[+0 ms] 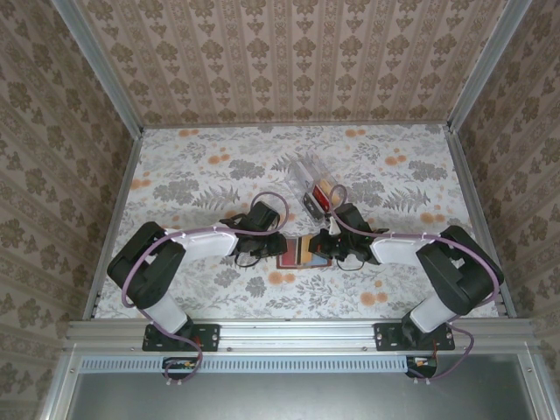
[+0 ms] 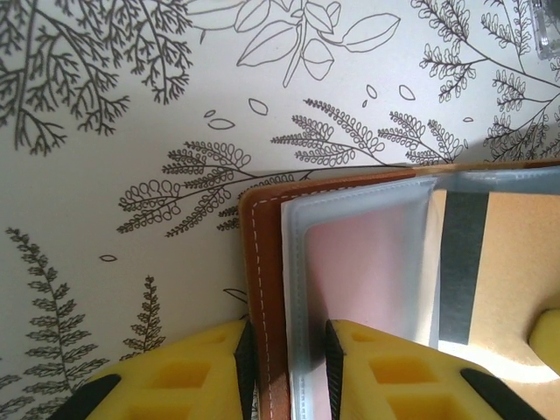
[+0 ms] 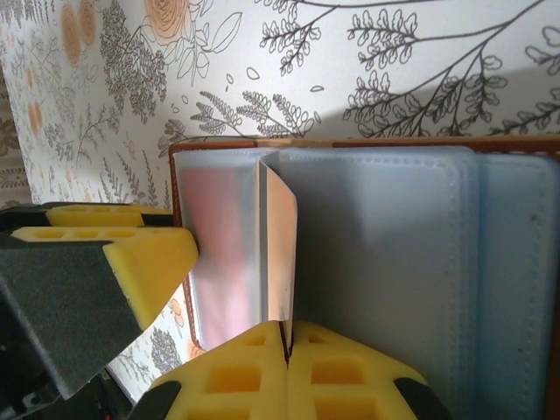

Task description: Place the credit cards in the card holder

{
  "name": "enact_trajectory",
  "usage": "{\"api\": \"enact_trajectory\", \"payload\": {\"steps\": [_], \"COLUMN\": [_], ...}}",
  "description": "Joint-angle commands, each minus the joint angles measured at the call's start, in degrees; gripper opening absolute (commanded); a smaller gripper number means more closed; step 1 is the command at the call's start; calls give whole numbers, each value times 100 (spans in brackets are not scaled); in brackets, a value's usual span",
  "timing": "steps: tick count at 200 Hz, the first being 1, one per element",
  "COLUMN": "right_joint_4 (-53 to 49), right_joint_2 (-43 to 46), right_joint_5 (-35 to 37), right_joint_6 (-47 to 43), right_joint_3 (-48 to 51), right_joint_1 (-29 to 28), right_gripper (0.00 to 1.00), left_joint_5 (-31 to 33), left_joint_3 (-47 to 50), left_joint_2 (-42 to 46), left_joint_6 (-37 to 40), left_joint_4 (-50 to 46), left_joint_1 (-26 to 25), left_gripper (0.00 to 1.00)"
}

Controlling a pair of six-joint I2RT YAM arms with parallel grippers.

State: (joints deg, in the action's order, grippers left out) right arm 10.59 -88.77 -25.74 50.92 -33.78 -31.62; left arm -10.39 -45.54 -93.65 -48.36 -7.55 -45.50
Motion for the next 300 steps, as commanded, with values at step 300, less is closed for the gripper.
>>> {"api": "enact_trajectory", "payload": {"steps": [300], "right_joint_4": [-1625], "right_joint_2": [-505], "right_joint_5": [737], "right_joint_6": [-53], "right_joint_3": [-1116], "right_joint_1": [-485], "right_gripper": [27], "left_joint_5": [67], "left_joint_3": [12], "left_joint_2": [-38], "left_joint_6": [-110], "left_joint_4": [28], "left_joint_1": [-111], "left_gripper": [29]}}
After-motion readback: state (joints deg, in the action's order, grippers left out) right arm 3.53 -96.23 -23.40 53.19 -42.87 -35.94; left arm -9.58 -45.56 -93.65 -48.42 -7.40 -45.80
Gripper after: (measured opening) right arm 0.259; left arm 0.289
